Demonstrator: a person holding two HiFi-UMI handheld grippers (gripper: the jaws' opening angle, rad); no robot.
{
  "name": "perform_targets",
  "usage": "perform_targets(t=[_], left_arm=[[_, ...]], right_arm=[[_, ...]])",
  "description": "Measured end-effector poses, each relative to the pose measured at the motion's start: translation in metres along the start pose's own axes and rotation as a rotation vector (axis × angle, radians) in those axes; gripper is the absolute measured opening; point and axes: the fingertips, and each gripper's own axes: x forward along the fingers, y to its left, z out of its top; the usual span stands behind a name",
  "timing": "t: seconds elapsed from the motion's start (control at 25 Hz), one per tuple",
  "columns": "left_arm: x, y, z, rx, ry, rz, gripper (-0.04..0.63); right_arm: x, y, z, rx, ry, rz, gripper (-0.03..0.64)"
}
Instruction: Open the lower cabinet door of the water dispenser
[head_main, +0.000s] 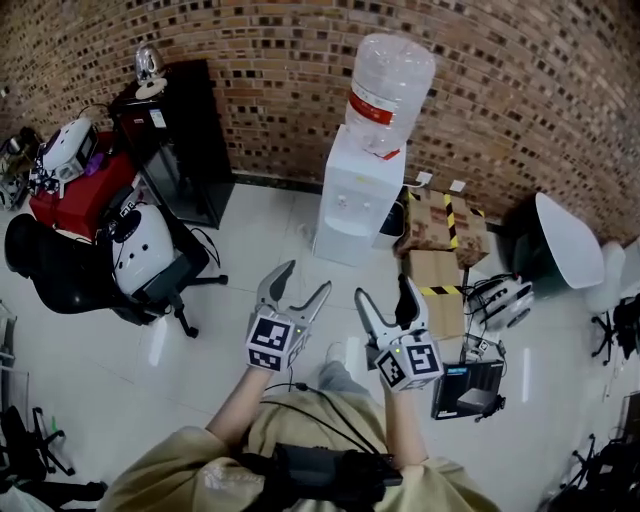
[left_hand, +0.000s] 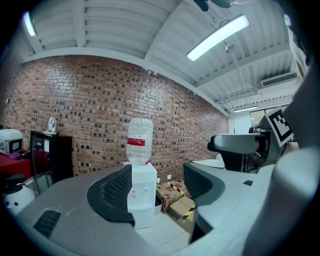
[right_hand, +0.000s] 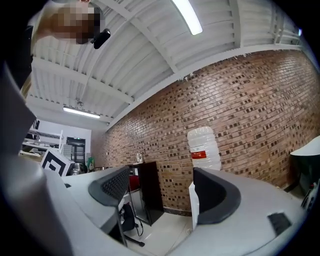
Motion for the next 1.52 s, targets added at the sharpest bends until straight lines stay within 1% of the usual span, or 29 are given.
perform_targets(t=[0.2, 0.28, 0.44, 0.64, 0.8, 0.92, 1.12, 1.36, 1.52], left_arm=[[0.034, 0.015, 0.012, -0.004, 0.004, 0.042, 0.313], [0.051, 0.017, 0.016, 0.006, -0.002, 0.053, 0.313], [0.086, 0.014, 0.016, 0.016, 0.013, 0.044, 0.313], [0.127, 0.011, 0.016, -0.007, 0.035, 0.049, 0.313], [0.153, 0.006, 0.007, -0.022, 0.064, 0.059, 0.312], [0.165, 0.003, 0.003, -0.038, 0.076, 0.064, 0.311], [0.172, 0.008, -0.007, -0.036, 0.113, 0.084, 0.311], [0.185, 0.019, -0.026, -0.048, 0.156, 0.067, 0.311], [0.196, 0.03, -0.033, -0.053, 0.184, 0.061, 0.308]], right_arm=[[0.036, -0.031, 0.016, 0.013, -0.019, 0.037, 0.42], [0.044, -0.046, 0.02, 0.008, -0.027, 0.042, 0.42], [0.054, -0.084, 0.017, 0.034, -0.023, 0.017, 0.42], [0.062, -0.138, 0.023, 0.044, -0.027, -0.02, 0.42], [0.064, -0.168, 0.013, 0.073, -0.002, -0.028, 0.42], [0.068, -0.182, -0.001, 0.098, 0.022, -0.026, 0.42], [0.078, -0.196, -0.014, 0.123, 0.05, -0.027, 0.419], [0.098, -0.201, -0.02, 0.132, 0.054, -0.035, 0.414], [0.112, -0.201, -0.027, 0.125, 0.081, -0.028, 0.413]])
